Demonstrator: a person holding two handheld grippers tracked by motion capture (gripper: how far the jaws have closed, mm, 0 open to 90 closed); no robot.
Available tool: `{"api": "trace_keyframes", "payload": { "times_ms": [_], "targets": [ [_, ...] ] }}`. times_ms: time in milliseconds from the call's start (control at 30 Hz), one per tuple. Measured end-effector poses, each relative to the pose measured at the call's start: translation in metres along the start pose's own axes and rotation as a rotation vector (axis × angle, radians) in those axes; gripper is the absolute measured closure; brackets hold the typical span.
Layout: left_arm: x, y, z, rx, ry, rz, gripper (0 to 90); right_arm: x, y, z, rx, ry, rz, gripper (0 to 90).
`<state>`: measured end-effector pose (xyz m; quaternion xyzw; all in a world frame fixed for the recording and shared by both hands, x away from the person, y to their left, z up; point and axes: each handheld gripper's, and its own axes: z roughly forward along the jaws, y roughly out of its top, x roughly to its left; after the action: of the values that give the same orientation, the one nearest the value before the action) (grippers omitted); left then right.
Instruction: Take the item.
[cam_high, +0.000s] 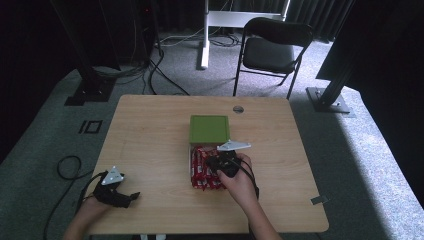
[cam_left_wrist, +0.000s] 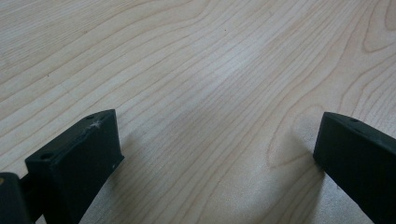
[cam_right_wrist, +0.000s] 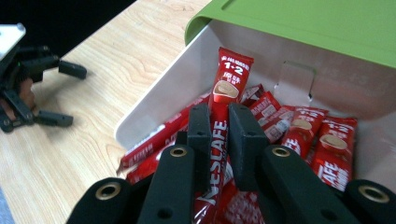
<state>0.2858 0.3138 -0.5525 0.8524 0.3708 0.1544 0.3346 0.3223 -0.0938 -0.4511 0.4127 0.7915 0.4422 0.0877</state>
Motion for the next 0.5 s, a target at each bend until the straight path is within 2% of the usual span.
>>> {"api": "trace_keyframes", "payload": {
  "times_ms": [267, 500],
  "targets": [
    [0.0, 0.0, 0.0, 0.0, 0.0, 0.001, 1.5, 0.005, -0.001, -0.01, -0.004, 0.032, -0.008, 80.1],
    [0.0, 0.0, 0.0, 0.0, 0.0, 0.0, 1.5, 0.012, 0.002, -0.024, -0.049, 0.045, -0.025, 80.1]
  ]
}}
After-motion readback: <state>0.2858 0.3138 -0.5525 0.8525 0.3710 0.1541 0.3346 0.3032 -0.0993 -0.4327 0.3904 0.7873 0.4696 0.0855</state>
